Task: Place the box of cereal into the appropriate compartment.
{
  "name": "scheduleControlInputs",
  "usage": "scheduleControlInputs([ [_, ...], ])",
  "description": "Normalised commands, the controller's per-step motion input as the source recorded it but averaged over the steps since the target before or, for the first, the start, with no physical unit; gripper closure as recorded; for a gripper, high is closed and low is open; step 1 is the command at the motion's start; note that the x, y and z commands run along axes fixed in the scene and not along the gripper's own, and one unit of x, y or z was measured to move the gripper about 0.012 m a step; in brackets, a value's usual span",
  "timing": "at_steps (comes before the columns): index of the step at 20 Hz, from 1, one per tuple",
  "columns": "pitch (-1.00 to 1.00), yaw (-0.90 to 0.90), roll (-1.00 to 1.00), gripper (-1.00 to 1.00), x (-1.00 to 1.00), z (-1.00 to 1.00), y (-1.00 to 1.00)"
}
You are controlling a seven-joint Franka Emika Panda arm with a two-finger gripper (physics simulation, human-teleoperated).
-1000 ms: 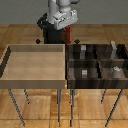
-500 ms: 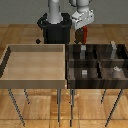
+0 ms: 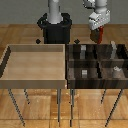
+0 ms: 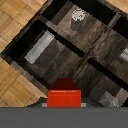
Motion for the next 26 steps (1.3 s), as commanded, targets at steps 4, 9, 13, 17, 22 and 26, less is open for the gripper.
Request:
scheduleControlInputs([
  [4, 0.00, 0.00, 0.00, 1.00, 0.00, 0.00, 1.00],
  [9, 0.00, 0.00, 0.00, 1.00, 0.00, 0.00, 1.00],
  [13, 0.00, 0.00, 0.00, 1.00, 0.00, 0.00, 0.25],
  [17, 0.00, 0.00, 0.00, 1.00, 0.25, 0.00, 0.00],
  [22, 0.00, 0.00, 0.00, 1.00, 0.00, -0.80, 0.00],
  [26, 0.00, 0.00, 0.00, 1.00, 0.00, -1.00, 0.00],
])
